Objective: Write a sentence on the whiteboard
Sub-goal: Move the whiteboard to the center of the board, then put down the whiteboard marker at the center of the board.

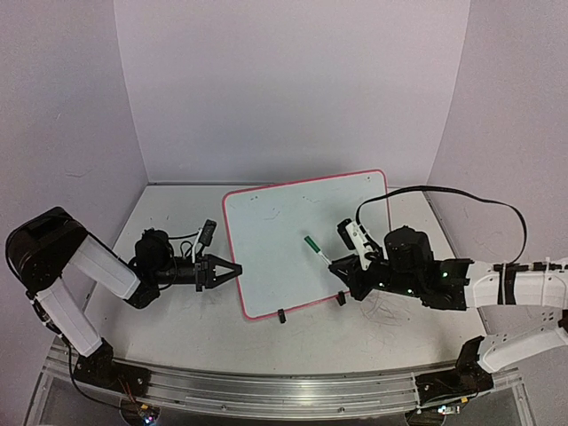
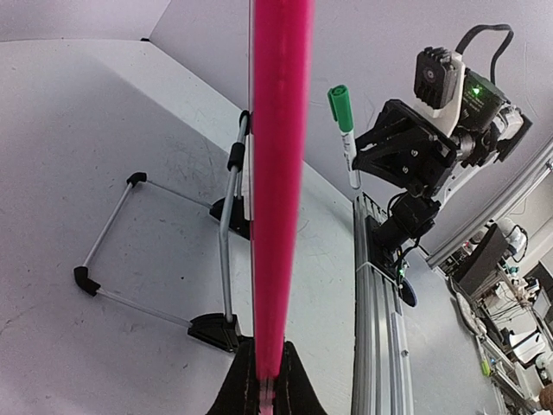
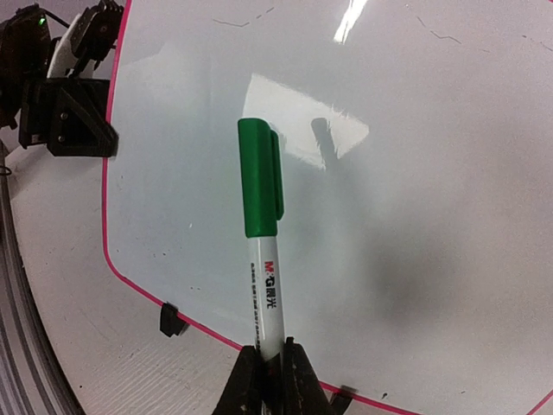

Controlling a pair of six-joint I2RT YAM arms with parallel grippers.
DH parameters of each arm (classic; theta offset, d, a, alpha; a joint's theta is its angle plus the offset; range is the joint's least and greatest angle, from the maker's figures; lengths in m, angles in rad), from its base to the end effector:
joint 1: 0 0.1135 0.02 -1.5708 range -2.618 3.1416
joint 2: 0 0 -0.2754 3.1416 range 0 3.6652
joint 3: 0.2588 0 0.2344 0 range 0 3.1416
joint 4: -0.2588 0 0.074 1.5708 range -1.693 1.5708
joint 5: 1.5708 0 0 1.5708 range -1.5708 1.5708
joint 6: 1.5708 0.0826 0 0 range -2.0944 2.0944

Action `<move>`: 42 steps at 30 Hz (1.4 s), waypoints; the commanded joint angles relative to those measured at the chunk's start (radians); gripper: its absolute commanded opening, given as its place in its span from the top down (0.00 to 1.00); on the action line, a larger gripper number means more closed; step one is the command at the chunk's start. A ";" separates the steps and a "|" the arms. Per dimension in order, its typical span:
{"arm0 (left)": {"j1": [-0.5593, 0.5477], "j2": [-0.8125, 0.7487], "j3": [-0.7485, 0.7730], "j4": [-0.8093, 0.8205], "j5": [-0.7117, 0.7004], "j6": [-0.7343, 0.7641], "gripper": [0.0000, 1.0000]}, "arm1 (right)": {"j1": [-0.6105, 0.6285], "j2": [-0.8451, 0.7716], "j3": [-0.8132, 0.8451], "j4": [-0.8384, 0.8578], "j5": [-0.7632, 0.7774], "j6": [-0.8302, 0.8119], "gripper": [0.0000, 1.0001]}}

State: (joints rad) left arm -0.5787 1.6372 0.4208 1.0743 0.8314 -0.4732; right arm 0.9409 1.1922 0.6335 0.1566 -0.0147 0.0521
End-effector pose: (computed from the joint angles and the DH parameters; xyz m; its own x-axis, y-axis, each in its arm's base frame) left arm 0.2190 -0.2160 0.1782 -0.5526 -0.0058 -0.8335 0.8191 0.1813 -0.5443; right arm 0.1676 0.2320 0.2389 -0.2727 -0.2857 -0.9187 -0.8028 0.5938 0.0537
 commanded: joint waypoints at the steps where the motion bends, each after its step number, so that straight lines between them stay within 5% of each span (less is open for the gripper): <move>1: 0.048 -0.080 -0.106 0.159 0.032 0.006 1.00 | -0.003 0.015 0.041 0.058 -0.032 -0.005 1.00; 5: 0.063 -0.156 -0.170 0.150 -0.018 -0.007 1.00 | 0.002 0.054 0.044 0.077 -0.077 0.006 1.00; 13: 0.061 -0.030 -0.154 0.129 -0.058 -0.048 1.00 | 0.143 0.257 0.151 0.007 -0.223 -0.091 1.00; 32: 0.062 0.078 -0.044 0.128 -0.087 -0.046 1.00 | 0.292 0.640 0.368 -0.112 -0.126 -0.254 0.99; 42: 0.061 0.068 -0.047 0.128 -0.079 -0.047 1.00 | 0.292 0.684 0.364 -0.086 -0.101 -0.205 0.67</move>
State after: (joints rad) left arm -0.5243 1.7031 0.3592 1.2167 0.8349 -0.5289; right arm 1.2331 1.8741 0.9855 0.0439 -0.1429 -0.1846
